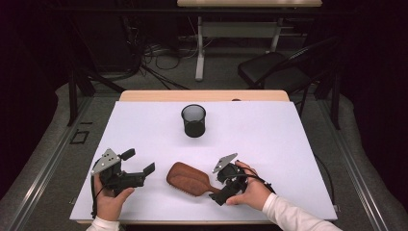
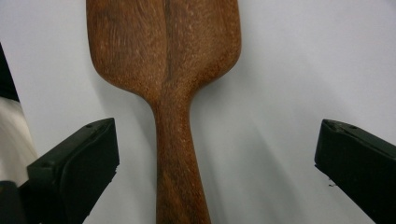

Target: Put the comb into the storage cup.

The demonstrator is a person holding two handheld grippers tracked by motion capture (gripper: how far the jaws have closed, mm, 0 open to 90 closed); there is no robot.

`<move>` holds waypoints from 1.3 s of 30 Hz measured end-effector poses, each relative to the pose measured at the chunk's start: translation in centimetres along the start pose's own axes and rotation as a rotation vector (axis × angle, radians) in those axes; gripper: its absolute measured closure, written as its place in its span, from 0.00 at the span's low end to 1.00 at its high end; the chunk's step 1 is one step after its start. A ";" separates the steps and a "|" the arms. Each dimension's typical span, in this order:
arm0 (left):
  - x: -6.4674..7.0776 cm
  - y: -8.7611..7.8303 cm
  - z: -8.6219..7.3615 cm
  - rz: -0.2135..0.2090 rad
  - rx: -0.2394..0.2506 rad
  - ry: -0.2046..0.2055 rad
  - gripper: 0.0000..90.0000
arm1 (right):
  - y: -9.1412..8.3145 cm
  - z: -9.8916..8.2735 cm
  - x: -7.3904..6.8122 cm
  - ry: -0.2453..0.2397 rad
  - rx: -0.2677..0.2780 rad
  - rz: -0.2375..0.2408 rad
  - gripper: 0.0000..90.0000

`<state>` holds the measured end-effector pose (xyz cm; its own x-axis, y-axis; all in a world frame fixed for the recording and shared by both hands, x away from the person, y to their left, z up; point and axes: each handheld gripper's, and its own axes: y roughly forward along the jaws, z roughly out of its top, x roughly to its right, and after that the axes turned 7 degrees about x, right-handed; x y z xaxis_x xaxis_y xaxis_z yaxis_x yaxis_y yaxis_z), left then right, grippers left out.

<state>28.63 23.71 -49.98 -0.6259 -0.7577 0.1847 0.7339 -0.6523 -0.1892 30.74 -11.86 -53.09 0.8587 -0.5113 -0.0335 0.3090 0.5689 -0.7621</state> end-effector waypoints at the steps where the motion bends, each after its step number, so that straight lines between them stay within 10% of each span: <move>1: 0.0 0.0 0.0 -0.001 0.000 0.001 0.02 | 0.2 0.0 0.0 -0.003 -0.013 0.003 0.00; 39: 0.2 0.3 -0.2 -0.013 -0.014 0.007 0.02 | 1.4 1.2 -0.1 -0.011 -0.149 -0.015 0.16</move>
<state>28.70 23.40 -50.21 -0.6370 -0.7496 0.1801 0.7223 -0.6619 -0.2003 31.58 -10.18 -53.36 0.8592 -0.5114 -0.0154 0.2580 0.4592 -0.8501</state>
